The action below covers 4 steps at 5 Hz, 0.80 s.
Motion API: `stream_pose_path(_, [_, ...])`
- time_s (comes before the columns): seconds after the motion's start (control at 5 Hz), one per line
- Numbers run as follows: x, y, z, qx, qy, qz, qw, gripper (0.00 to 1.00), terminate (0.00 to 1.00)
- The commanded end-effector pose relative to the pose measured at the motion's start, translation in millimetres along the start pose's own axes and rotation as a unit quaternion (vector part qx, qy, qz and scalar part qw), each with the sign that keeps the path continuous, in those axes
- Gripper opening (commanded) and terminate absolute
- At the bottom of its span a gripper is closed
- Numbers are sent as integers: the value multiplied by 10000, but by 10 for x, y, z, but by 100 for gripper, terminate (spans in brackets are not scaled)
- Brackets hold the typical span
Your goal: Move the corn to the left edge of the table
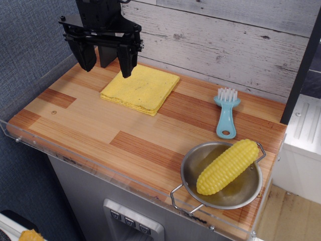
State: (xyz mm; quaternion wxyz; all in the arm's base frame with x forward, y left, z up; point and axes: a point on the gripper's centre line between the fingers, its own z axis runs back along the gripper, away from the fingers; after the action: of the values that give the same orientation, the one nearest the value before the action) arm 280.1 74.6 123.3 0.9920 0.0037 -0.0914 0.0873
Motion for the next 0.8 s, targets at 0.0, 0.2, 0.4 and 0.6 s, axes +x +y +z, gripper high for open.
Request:
stream_pose_path(0.0, [0,0,0,0,0,0,10000,100,0])
stream_pose_path(0.2, [-170,-342,-31,-228,72,-385,9990,100,0])
stream_pose_path(0.4, [-398,-732,-79,-357,163,-688,9969,100,0])
stream_pose_path(0.6, [-498,-1048,-125,-287,145,-948,9950,100,0])
